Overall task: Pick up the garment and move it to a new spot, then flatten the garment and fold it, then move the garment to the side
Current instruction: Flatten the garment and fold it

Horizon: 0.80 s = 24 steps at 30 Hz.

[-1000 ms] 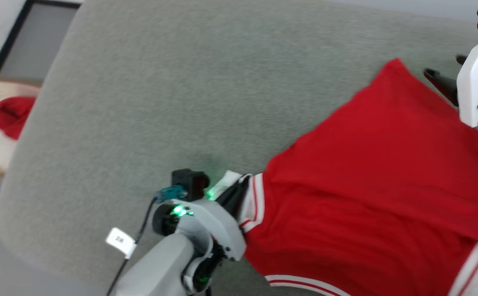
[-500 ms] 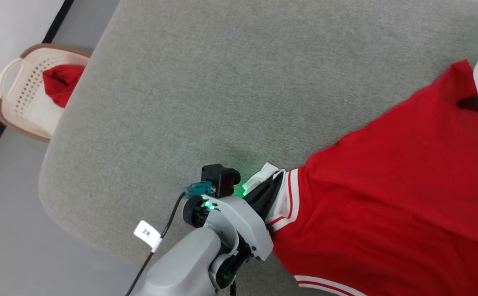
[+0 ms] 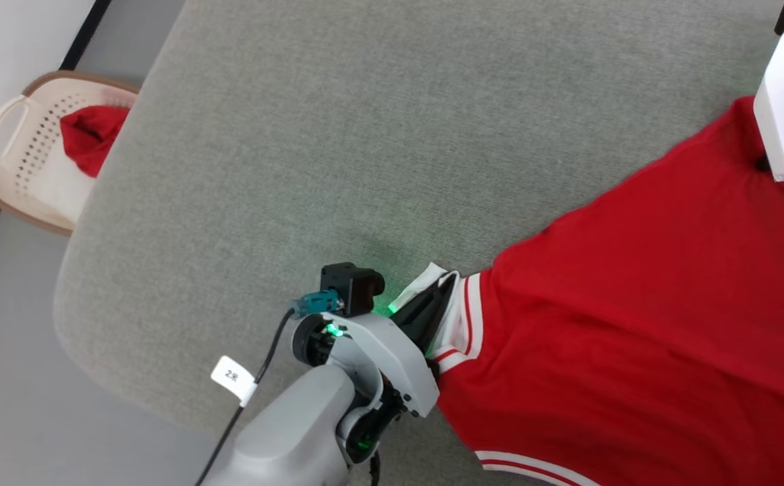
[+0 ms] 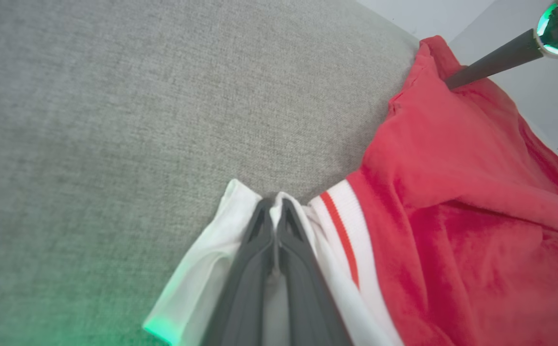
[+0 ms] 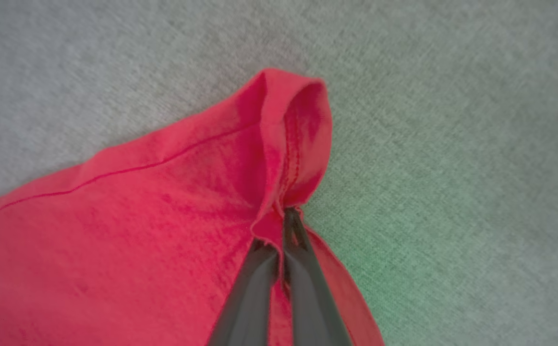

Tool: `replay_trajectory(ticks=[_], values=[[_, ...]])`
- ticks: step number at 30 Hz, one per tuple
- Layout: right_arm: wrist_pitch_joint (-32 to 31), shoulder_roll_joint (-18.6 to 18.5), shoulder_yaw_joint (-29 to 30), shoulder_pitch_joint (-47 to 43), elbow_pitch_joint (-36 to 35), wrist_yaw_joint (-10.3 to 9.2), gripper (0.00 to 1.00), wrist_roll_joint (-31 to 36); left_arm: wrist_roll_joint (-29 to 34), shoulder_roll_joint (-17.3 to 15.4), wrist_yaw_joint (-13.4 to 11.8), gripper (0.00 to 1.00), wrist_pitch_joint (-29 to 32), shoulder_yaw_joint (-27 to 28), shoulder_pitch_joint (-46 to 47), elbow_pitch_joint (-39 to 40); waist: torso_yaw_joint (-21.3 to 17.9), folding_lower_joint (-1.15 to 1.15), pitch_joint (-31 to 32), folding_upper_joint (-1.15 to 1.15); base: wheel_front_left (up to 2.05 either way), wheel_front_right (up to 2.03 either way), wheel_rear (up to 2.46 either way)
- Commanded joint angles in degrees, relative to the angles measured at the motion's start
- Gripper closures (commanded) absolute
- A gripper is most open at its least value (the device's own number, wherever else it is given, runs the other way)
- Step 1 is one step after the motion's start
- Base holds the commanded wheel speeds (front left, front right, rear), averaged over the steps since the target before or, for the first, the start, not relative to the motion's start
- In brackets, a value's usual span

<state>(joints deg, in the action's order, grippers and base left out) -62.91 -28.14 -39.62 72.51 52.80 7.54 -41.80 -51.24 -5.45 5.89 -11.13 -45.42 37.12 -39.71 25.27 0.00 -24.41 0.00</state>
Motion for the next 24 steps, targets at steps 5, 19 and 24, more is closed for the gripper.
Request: replay_trajectory(ticks=[5, 19, 24], values=[[2.7, 0.6, 1.4, 0.0, 2.1, -0.10, 1.00, -0.4, -0.7, -3.6, -1.8, 1.00, 2.2, 0.9, 0.1, -2.6, -3.2, 0.00, 2.4, 0.00, 0.00, 0.00, 0.00], [14.5, 6.1, 6.1, 1.2, -0.9, -0.10, 1.00, -4.9, -1.3, -14.2, -6.1, 1.00, 18.4, 2.6, 10.0, 5.9, -10.9, 0.00, 12.0, 0.00, 0.00, 0.00, 0.00], [21.6, 8.0, 8.6, 2.3, -1.2, -0.10, 1.00, -4.8, -1.9, -17.4, -5.6, 1.00, 25.2, 3.4, 16.9, 7.5, -13.6, 0.00, 14.9, 0.00, 0.00, 0.00, 0.00]])
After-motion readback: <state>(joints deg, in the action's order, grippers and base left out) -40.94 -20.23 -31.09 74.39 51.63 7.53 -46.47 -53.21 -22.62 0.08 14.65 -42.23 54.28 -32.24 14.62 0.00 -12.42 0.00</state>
